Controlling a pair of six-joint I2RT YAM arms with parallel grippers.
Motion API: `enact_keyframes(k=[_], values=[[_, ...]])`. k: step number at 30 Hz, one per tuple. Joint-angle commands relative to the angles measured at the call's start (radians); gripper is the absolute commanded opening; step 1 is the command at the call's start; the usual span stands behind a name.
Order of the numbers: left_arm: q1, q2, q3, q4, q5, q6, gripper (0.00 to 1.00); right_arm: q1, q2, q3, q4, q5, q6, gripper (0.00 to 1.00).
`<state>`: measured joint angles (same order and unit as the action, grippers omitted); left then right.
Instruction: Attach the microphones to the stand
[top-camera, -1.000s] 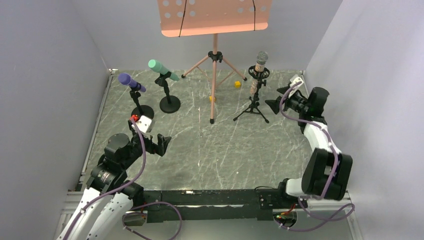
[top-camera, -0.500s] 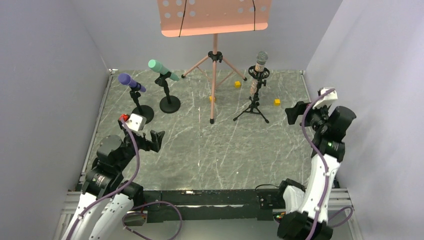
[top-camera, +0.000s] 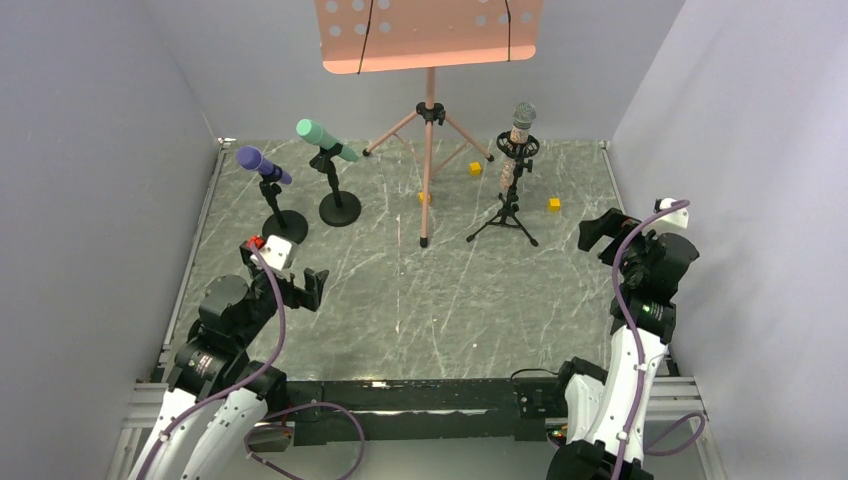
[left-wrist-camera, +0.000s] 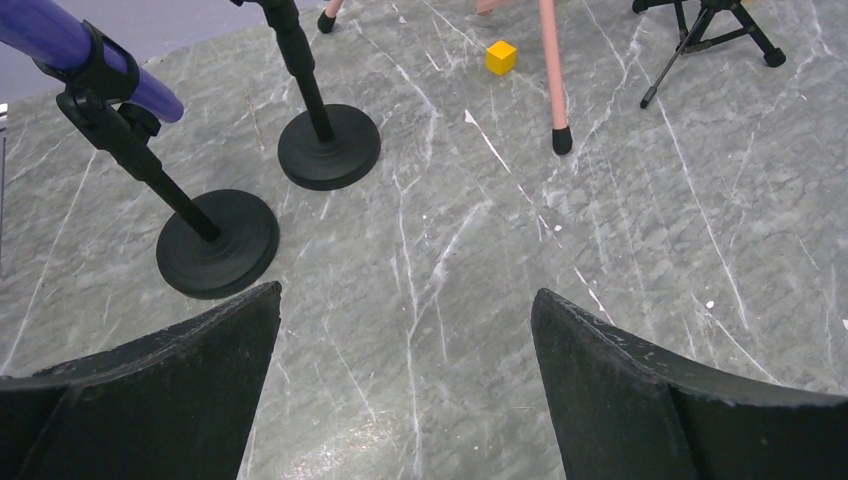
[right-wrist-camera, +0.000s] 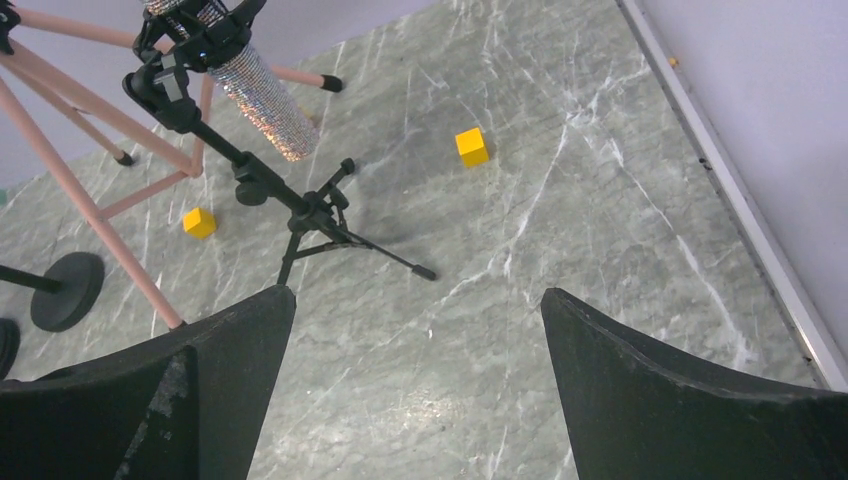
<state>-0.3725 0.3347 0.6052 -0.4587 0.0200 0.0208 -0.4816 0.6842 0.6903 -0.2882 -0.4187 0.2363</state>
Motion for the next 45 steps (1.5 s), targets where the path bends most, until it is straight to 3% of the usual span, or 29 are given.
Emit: enact_keyframes(k=[1,19,45], values=[[0.004,0.016,0.001,0.026,-0.017,0.022,0.99,-0.002,-0.01,0.006,0.048,0.043,0.027,1.0],[0.012,0.061,-0.005,0.047,0.005,0.025,0.99,-0.066,0.053,0.001,0.07,-0.17,0.021,1.0],[0.055,0.085,-0.005,0.052,0.019,0.024,0.99,-0.075,0.054,0.001,0.077,-0.091,0.072,1.0]])
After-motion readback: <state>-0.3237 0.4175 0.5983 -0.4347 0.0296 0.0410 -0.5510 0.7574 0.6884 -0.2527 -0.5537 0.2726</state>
